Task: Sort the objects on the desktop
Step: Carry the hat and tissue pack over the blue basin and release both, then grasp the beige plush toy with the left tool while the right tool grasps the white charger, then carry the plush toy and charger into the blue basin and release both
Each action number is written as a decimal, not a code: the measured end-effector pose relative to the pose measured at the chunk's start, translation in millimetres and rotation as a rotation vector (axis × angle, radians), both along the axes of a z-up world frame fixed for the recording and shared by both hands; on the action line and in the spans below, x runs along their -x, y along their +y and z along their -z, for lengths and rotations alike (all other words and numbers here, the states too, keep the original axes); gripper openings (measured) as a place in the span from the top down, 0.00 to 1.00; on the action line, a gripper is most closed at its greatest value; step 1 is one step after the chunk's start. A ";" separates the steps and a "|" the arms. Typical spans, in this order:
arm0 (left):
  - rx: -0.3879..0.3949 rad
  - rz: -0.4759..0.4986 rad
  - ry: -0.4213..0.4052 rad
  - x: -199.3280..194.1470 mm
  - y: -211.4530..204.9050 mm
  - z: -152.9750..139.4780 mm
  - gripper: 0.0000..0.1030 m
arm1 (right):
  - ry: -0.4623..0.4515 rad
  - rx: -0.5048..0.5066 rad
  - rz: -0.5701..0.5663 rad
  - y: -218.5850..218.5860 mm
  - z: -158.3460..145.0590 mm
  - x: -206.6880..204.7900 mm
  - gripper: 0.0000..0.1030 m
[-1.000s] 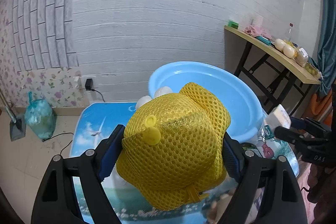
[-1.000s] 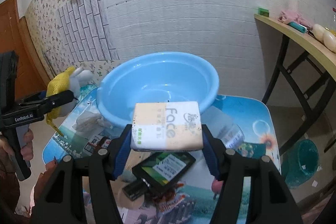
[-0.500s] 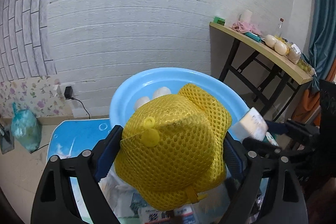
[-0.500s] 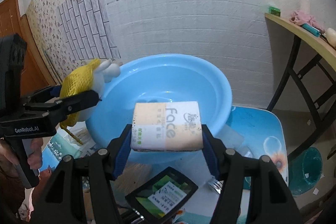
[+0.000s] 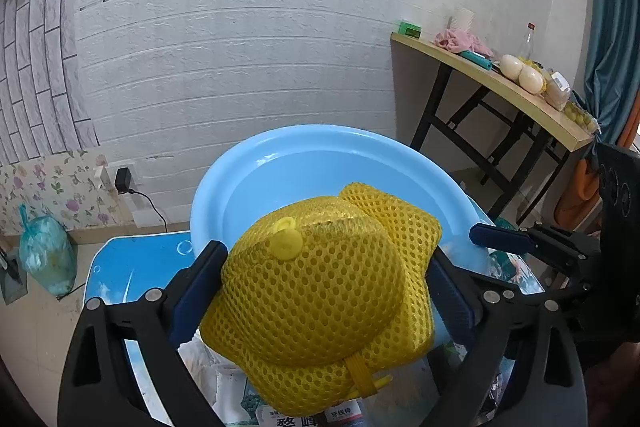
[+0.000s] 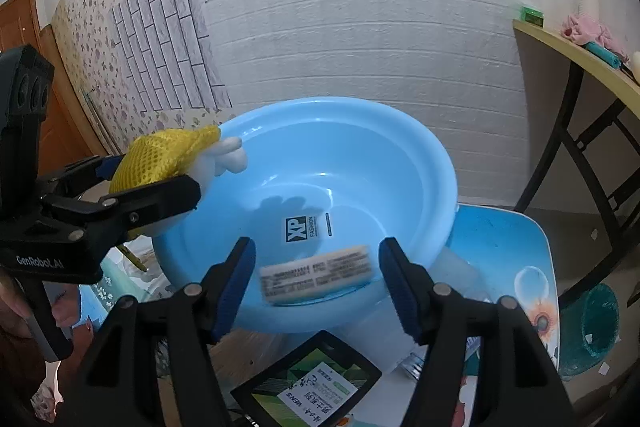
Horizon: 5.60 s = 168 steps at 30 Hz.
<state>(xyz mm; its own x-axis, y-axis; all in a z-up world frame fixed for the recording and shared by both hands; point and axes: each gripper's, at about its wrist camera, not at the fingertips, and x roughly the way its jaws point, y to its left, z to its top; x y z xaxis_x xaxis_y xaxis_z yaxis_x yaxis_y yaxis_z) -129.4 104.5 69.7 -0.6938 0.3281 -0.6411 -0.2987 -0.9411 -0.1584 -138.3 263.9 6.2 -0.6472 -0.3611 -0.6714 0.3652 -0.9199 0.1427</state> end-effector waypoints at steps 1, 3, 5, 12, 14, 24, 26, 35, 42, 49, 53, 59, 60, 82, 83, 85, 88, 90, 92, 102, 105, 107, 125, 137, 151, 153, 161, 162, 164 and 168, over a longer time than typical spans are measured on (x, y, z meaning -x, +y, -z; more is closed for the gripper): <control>0.000 0.002 -0.002 -0.4 -0.3 -0.2 0.07 | -0.002 0.001 -0.001 0.1 -0.2 0.4 0.38; -0.001 0.011 0.003 -3.2 1.7 -1.4 0.06 | -0.001 0.005 0.000 1.2 -1.1 -1.7 0.38; -0.001 0.023 0.015 -5.8 5.0 -3.9 0.05 | 0.002 0.005 0.001 2.5 -1.8 -4.5 0.38; -0.003 0.079 0.065 -10.7 24.0 -17.4 0.01 | 0.010 0.010 0.023 10.3 -6.3 -13.7 0.38; 0.002 0.088 0.070 -11.8 28.8 -18.8 0.01 | 0.015 0.009 0.030 14.1 -7.9 -15.5 0.38; 0.018 0.036 0.064 -31.9 13.8 -18.2 0.01 | 0.034 0.001 0.069 28.3 -15.9 -29.6 0.38; 0.013 0.018 0.052 -37.5 5.5 -15.0 0.01 | 0.033 -0.004 0.075 29.9 -15.6 -35.2 0.38; -0.002 -0.036 -0.004 -85.3 -22.1 7.8 0.01 | -0.006 -0.020 0.092 32.7 -2.6 -71.7 0.38; 0.009 -0.015 -0.075 -123.1 -21.8 47.4 0.01 | -0.048 -0.042 0.112 38.9 21.4 -102.7 0.38; 0.040 0.046 -0.128 -144.6 -9.7 77.3 0.01 | -0.104 -0.046 0.108 44.3 38.2 -115.5 0.38; 0.028 0.072 -0.119 -143.8 -5.1 75.9 0.01 | -0.120 -0.045 0.089 41.7 43.9 -120.6 0.38; 0.014 0.111 -0.127 -134.9 2.4 77.0 0.33 | -0.119 -0.060 0.071 34.4 45.2 -128.3 0.38; -0.014 0.129 -0.133 -134.7 1.6 76.7 0.46 | -0.120 -0.059 0.071 34.2 45.2 -129.1 0.38; 0.015 0.023 -0.087 -174.1 -61.3 64.1 0.60 | -0.182 -0.089 -0.136 -43.5 55.1 -159.7 0.38; 0.019 0.014 -0.089 -175.3 -64.3 65.0 0.60 | -0.185 -0.099 -0.141 -47.0 57.1 -159.9 0.38; 0.030 0.003 -0.098 -176.2 -67.1 68.1 0.57 | -0.191 -0.118 -0.144 -51.6 61.2 -160.2 0.38; 0.056 -0.003 -0.106 -175.4 -65.0 73.0 0.41 | -0.199 -0.122 -0.131 -49.7 65.2 -158.6 0.42; 0.065 0.008 -0.116 -174.1 -60.9 77.3 0.32 | -0.204 -0.094 -0.134 -44.4 65.2 -157.3 0.54; 0.074 0.016 -0.122 -172.7 -55.9 79.3 0.27 | -0.197 -0.099 -0.121 -38.8 64.2 -156.8 0.54; 0.097 0.024 -0.155 -159.6 -43.1 95.3 0.23 | -0.208 -0.082 -0.069 -13.8 65.5 -151.7 0.53; 0.093 0.032 -0.149 -159.5 -40.9 95.4 0.30 | -0.201 -0.084 -0.077 -14.5 63.9 -152.7 0.49; 0.085 0.038 -0.148 -159.3 -41.2 94.5 0.37 | -0.192 -0.097 -0.081 -17.4 63.6 -153.1 0.39; 0.027 0.043 -0.076 -170.5 -51.2 62.7 0.52 | -0.114 -0.094 -0.123 -23.8 54.1 -155.6 0.40; 0.006 0.019 0.042 -158.2 -56.9 2.0 0.52 | 0.002 -0.042 -0.105 -12.4 -0.5 -143.9 0.40; 0.019 0.018 0.062 -87.2 -33.6 -17.4 0.52 | 0.048 -0.017 -0.077 -2.4 -19.4 -83.0 0.40; 0.021 0.022 0.056 -77.4 -29.6 -16.1 0.52 | 0.046 -0.013 -0.074 -2.6 -19.5 -73.3 0.40; 0.036 0.042 0.038 -32.3 -13.9 -11.2 0.51 | 0.035 -0.013 -0.072 -1.9 -14.8 -39.3 0.40; 0.038 0.041 0.033 -25.4 -12.2 -9.0 0.51 | 0.032 -0.014 -0.071 -2.1 -14.3 -35.1 0.40; 0.045 0.048 0.028 -15.0 -9.6 -5.6 0.50 | 0.030 -0.016 -0.070 -2.7 -11.9 -26.7 0.40; 0.053 0.048 0.046 0.3 -4.3 -5.2 0.42 | 0.021 -0.020 -0.063 -5.3 -5.9 -8.3 0.40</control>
<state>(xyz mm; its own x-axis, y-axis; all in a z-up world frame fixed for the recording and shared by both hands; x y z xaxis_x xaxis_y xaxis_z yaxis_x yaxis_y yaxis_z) -129.7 100.1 74.9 -0.7073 0.3284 -0.6260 -0.3497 -0.9322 -0.0939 -130.0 258.6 12.2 -0.6373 -0.3886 -0.6654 0.4256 -0.8974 0.1165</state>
